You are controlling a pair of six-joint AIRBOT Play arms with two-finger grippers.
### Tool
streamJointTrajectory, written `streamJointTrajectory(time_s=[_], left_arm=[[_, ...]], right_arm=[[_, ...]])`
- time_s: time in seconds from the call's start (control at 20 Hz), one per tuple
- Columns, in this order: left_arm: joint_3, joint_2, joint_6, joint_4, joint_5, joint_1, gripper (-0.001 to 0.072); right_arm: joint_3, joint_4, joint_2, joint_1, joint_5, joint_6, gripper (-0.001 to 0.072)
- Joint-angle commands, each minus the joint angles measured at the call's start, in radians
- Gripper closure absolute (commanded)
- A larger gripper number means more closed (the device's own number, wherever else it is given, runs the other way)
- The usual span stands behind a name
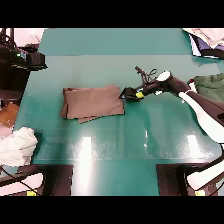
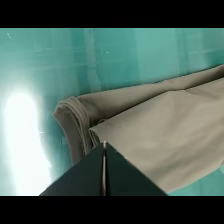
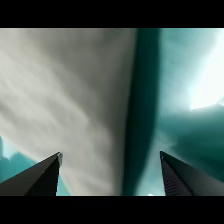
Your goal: Fold the shirts.
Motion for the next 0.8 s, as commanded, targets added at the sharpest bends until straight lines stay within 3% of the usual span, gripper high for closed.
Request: streamJointTrajectory(time_s=[0.0,0.05,0.2,0.3,0.35,0.5,0.75], left_arm=[[-0.005,0.000,0.006,-0.008,0.008,-0.001,0.0684],[-0.005,0.000,0.008,-0.008,0.007,-0.001,0.0684],[-0.005,0.000,0.008,-0.008,0.000,-0.001,0.0684],[-0.005,0.000,0.009,-0.008,-0.014,-0.001,0.0684],[-0.005,0.000,0.010,-0.008,-0.020,-0.001,0.0684],[-0.005,0.001,0.027,-0.008,-0.044,-0.001,0.0684],[-0.005,0.001,0.026,-0.009,-0.067,-0.001,0.0685]], right_arm=[[0.053,0.094,-0.084,0.062,-0.031,-0.012,0.0041],[0.088,0.116,-0.117,0.087,-0.023,-0.012,0.0054],[0.200,0.154,-0.196,0.158,-0.034,-0.012,0.0215],[0.254,0.153,-0.219,0.187,-0.039,-0.029,0.0568],[0.269,0.153,-0.219,0.190,-0.039,-0.056,0.0695],[0.287,0.147,-0.179,0.162,0.009,-0.075,0.0693],[0.188,-0.007,0.050,-0.045,0.065,-0.047,0.0693]])
